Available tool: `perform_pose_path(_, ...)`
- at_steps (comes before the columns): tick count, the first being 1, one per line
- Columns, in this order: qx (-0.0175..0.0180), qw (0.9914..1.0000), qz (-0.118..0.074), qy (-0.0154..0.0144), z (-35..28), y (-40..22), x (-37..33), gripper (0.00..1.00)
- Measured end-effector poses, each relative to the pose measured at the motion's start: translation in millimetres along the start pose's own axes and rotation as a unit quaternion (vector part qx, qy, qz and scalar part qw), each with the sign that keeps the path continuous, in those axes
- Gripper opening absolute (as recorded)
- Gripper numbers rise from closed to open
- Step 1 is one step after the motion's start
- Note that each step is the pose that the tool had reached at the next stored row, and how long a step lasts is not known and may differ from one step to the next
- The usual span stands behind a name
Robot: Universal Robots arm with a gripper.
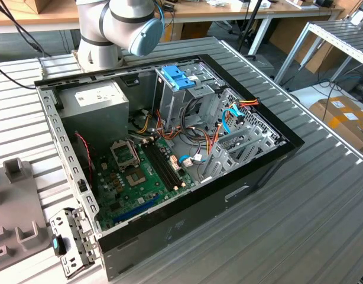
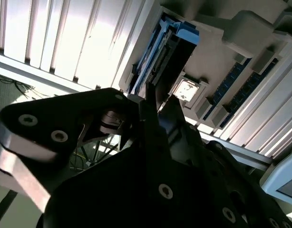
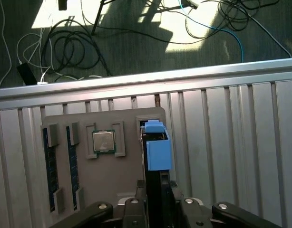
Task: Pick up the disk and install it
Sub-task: 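Pick up the disk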
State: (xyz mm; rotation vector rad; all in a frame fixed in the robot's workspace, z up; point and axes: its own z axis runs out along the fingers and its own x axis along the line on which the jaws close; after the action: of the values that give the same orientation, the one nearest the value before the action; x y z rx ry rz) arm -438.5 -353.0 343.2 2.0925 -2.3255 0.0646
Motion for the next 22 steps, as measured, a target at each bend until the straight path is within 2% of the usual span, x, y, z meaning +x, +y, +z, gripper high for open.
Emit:
perform_pose_path(2, 0.0000, 1.00000, 0.000, 0.0000, 0.0, 0.0, 0.0, 0.42)
perform_pose_path(3, 0.0000, 1.00000, 0.000, 0.0000, 0.0, -0.1, 0.0, 0.42)
perform_pose_path(6, 0.0000, 1.00000, 0.000, 0.0000, 0.0, -0.1, 0.0, 0.60)
perform_pose_path(9, 0.0001, 1.00000, 0.000, 0.0000, 1.5, -0.2, -0.1, 0.60)
perform_pose_path(16, 0.0001, 1.00000, -0.002, 0.0000, 19.2, 0.2, -0.7, 0.60)
perform_pose_path(20, 0.0001, 1.00000, -0.003, -0.0001, 26.1, 0.4, -1.0, 0.60)
perform_pose_path(22, 0.0002, 0.99999, -0.005, -0.0001, 33.2, 0.6, -1.2, 0.60)
